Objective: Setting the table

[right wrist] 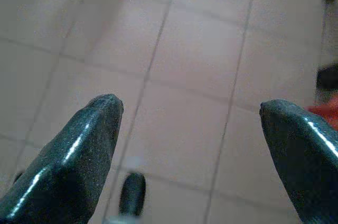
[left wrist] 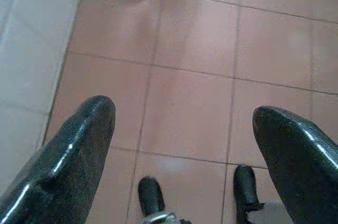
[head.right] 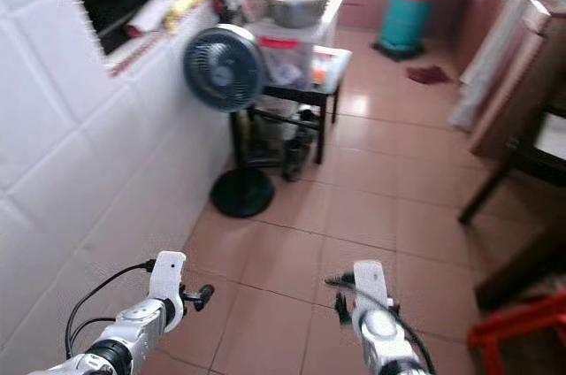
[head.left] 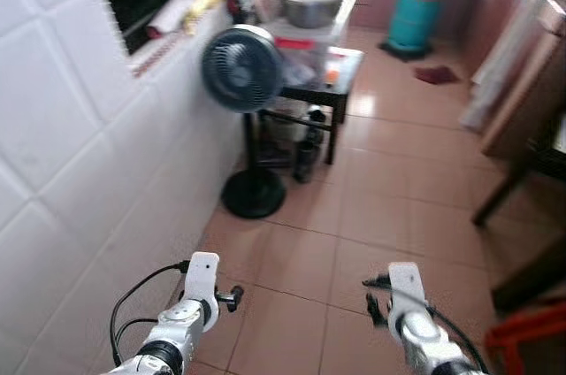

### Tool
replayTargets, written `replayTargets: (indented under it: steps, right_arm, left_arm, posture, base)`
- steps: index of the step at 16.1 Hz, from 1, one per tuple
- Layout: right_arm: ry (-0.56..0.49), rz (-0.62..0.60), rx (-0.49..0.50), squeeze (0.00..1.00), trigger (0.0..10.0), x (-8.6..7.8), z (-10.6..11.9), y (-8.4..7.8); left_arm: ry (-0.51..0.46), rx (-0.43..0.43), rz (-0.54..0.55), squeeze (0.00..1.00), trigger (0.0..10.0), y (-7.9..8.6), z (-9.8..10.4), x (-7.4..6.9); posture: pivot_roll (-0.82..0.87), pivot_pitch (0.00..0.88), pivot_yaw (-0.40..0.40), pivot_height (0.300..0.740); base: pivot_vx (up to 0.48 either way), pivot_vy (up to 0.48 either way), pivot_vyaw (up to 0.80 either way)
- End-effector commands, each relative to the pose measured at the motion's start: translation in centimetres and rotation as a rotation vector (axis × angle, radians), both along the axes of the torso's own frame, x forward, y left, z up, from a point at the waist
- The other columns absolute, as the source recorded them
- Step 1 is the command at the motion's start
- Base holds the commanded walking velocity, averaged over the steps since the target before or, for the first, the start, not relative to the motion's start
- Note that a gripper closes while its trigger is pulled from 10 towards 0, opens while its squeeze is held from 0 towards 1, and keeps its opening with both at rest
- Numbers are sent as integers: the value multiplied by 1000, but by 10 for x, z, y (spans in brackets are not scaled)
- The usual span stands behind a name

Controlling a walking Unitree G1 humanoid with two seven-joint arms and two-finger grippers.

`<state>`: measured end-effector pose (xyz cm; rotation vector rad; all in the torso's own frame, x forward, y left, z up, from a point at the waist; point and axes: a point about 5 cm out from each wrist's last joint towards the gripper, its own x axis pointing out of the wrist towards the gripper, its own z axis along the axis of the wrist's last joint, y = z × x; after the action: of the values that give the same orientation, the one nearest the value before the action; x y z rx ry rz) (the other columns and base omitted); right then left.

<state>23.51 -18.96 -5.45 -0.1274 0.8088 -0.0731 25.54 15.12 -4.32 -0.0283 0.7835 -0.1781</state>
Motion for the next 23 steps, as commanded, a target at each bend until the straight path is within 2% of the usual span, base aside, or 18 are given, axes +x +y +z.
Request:
replayTargets:
  steps: [1,4,6,7,8,9,10,12,13,14,16,17,18,20,21,22,23]
  right_arm:
    - [26,24,-8,0,10000,-5,-4,3]
    - [71,141,-21,0,10000,-19,-14,20]
    - [79,149,-19,0,10000,-23,-16,23]
    - [73,121,28,0,10000,-22,-16,26]
    - [54,87,102,0,10000,-19,-14,29]
    - [-28,48,204,0,10000,-4,-4,36]
    - [-118,36,239,0,10000,14,9,41]
    - [-204,17,271,0,10000,32,24,38]
    - [-229,13,313,0,10000,38,30,37]
    - [-290,58,388,0,10000,49,42,40]
    - [-383,131,402,0,10000,63,59,38]
    - [-420,146,389,0,10000,66,65,37]
    - [-440,150,378,0,10000,67,68,36]
    - [-576,230,333,0,10000,64,85,30]
    - [-589,234,318,0,10000,62,88,26]
    - [-600,188,376,0,10000,54,95,15]
    - [-617,190,357,0,10000,51,99,10]
  left_arm:
    - [-8,12,-26,0,10000,3,1,0]
    - [9,-27,15,0,10000,8,-2,-5]
    - [-6,0,1,0,10000,9,-2,-5]
    - [-51,52,-28,0,10000,10,1,-2]
    - [-61,56,-29,0,10000,10,2,-1]
    - [-76,33,-23,0,10000,10,4,2]
    - [-101,43,-65,0,10000,14,9,7]
    - [-193,265,-101,0,10000,28,19,16]
    - [-238,277,-99,0,10000,31,25,21]
    - [-291,221,-106,0,10000,32,34,28]
    - [-463,177,-136,0,10000,34,58,43]
    - [-517,93,-120,0,10000,33,66,46]
    - [-549,46,-119,0,10000,33,70,46]
    - [-673,68,-97,0,10000,31,83,40]
    - [-695,68,-88,0,10000,30,86,39]
    - [-742,20,-25,0,10000,29,95,31]
    - [-761,10,-6,0,10000,29,98,26]
  posture:
    - [178,0,34,740]
    - [170,0,34,740]
    - [167,0,37,740]
    - [168,0,36,740]
    - [168,0,36,740]
    - [166,0,34,740]
    - [161,0,32,740]
    - [159,0,27,740]
    - [161,0,24,740]
    - [161,0,25,740]
    - [153,0,15,740]
    - [151,0,12,740]
    - [150,0,12,740]
    - [154,0,12,740]
    - [150,0,16,740]
    - [139,0,17,740]
    - [139,0,15,740]
  base:
    - [0,0,-769]
    - [0,0,-769]
    - [0,0,-766]
    - [0,0,-763]
    - [0,0,-769]
    - [0,0,0]
    - [0,0,0]
    - [0,0,0]
    - [0,0,0]
    - [0,0,0]
    - [0,0,0]
    - [0,0,0]
    - [0,0,0]
    - [0,0,0]
    - [0,0,0]
    - [0,0,0]
    - [0,0,0]
